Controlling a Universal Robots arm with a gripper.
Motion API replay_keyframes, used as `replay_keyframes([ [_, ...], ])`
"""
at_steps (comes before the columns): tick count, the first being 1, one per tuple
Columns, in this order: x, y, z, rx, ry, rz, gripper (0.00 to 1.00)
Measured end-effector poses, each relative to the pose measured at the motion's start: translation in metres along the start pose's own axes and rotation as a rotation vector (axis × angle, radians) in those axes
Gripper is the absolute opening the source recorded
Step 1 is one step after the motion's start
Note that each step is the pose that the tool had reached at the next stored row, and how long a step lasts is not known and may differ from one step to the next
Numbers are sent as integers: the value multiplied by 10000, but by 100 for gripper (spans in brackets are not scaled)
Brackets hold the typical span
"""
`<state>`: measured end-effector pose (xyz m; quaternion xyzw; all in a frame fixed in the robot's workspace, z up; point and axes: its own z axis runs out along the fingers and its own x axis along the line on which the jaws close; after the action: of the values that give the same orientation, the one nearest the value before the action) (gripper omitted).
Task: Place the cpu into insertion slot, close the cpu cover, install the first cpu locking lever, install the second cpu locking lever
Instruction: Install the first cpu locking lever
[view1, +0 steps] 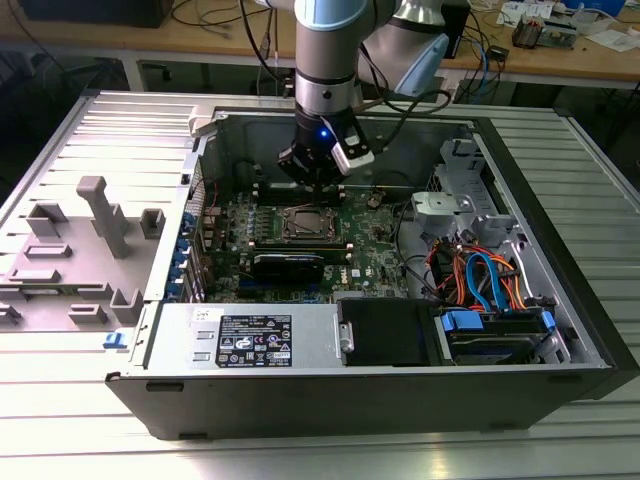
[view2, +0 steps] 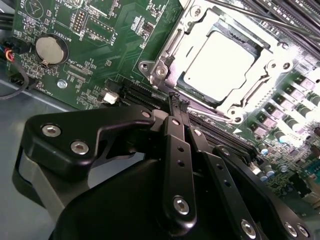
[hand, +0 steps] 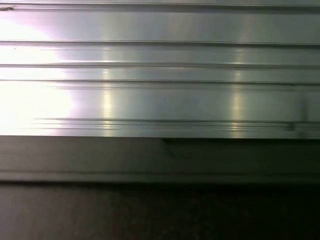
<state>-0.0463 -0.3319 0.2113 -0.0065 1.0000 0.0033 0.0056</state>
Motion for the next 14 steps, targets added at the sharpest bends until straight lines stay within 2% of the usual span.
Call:
replay_keyframes([
  [7,-21,-1,56,3,1,1,11],
  [9,-24,-1,68,35,3,1,11],
  [14,-25,0,61,37,-5,1,11],
])
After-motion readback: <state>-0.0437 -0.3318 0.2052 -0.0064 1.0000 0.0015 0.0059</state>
